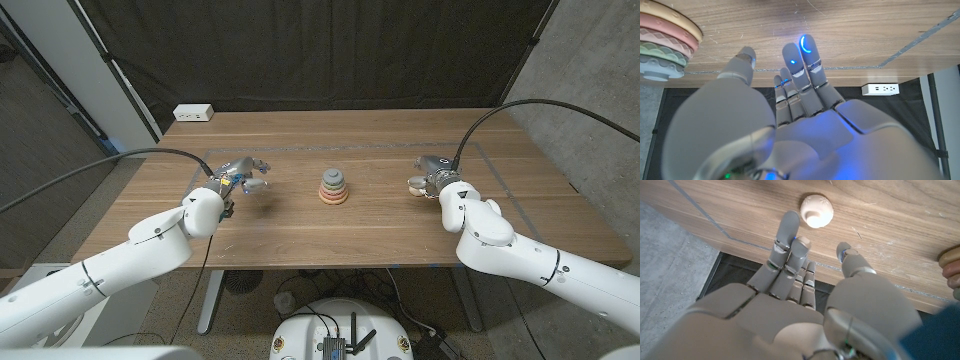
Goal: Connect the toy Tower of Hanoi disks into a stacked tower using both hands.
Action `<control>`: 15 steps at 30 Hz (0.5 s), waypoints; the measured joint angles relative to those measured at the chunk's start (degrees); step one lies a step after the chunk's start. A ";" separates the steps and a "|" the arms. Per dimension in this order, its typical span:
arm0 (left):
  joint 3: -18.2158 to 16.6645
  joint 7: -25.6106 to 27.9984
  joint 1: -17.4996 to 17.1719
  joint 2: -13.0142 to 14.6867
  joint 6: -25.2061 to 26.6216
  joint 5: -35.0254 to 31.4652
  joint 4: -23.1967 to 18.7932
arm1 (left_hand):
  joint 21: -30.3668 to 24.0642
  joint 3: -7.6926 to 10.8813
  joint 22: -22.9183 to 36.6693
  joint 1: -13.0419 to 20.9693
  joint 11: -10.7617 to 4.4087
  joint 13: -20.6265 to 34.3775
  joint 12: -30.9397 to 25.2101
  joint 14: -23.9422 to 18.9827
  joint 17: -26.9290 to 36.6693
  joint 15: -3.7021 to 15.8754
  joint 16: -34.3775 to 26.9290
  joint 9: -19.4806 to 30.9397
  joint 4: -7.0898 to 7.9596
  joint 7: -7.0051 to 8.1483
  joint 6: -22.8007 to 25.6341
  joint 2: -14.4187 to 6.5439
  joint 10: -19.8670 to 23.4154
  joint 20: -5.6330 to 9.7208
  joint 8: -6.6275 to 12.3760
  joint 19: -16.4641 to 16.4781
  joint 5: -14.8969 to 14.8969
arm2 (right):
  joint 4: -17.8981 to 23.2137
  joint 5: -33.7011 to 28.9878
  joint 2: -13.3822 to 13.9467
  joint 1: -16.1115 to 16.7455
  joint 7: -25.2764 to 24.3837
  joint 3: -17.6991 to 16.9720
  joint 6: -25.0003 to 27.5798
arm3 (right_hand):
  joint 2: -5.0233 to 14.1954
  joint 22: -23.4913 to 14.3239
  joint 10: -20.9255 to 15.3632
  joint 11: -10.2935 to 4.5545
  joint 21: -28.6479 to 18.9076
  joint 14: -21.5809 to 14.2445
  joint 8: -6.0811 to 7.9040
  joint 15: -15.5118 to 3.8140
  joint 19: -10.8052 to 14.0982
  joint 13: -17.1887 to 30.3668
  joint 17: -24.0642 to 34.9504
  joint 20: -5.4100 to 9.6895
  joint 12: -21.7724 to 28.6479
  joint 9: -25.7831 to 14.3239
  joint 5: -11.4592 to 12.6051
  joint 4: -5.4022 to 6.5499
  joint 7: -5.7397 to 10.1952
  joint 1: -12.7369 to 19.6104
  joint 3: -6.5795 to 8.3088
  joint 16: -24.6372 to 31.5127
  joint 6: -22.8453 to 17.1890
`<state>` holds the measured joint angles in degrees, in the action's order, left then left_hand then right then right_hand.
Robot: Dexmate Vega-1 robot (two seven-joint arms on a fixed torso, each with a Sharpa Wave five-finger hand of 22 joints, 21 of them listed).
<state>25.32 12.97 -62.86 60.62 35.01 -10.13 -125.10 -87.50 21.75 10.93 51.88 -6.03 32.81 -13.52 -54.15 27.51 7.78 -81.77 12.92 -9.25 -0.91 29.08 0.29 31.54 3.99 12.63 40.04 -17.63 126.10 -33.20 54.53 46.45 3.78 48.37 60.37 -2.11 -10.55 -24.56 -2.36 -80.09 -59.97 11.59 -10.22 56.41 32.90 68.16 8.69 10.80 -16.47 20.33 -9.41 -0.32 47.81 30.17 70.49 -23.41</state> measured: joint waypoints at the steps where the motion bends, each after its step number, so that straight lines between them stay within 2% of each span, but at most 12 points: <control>1: 0.00 -0.01 0.02 0.02 -0.02 0.13 0.01 | 0.00 0.00 0.00 0.00 0.00 0.00 0.00 0.00 0.00 0.00 0.00 0.00 0.00 0.00 0.00 0.00 0.00 0.00 0.00 0.00 0.00 | -0.42 -0.03 -0.01 -0.45 0.06 0.57 0.09 | -0.01 0.01 0.01 0.01 0.22 0.19 0.00 0.19 0.00 -0.18 0.00 0.00 0.00 0.00 0.00 0.00 0.00 0.01 0.00 -0.30 0.00; 4: 0.00 -0.09 0.16 0.09 -0.02 0.23 0.06 | 0.00 0.00 0.00 0.00 0.00 0.00 0.00 0.00 0.00 0.00 0.00 0.00 0.00 0.00 0.00 0.00 0.00 0.00 0.00 0.00 0.00 | -0.86 -0.19 -0.15 -0.80 0.37 0.97 0.47 | 0.00 0.00 0.33 -0.31 0.22 0.20 0.00 0.20 -0.22 -0.26 -0.27 -0.22 0.00 0.00 -0.21 -0.16 0.31 0.01 -0.16 -0.44 0.31; 15: 0.00 -0.23 0.17 0.38 0.07 0.69 0.12 | 0.00 0.17 0.01 -0.30 0.00 -0.01 0.43 0.00 0.00 0.00 0.00 -0.01 0.17 0.00 0.00 -0.30 0.00 0.00 -0.44 0.00 0.00 | -2.88 -0.66 -0.94 -2.81 1.80 3.11 1.53 | -0.38 0.00 0.62 -0.01 0.22 0.81 0.00 0.40 -0.73 -0.54 -0.97 -0.32 0.00 0.50 -0.85 -0.07 0.30 -0.36 -1.03 -1.38 0.93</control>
<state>25.32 12.74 -62.69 61.01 35.08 -9.44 -124.98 -87.50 21.91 10.93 51.58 -6.04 32.80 -13.09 -54.15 27.51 7.78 -81.77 12.92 -9.08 -0.90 29.08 -0.01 31.53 3.99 12.19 40.04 -17.63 123.22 -33.86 53.59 43.64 5.58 51.48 61.90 -2.49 -10.54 -23.94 -2.37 -79.87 -59.15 11.59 -9.83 55.67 32.36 67.18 8.37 10.80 -15.97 19.49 -9.48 -0.02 47.45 29.14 69.11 -22.48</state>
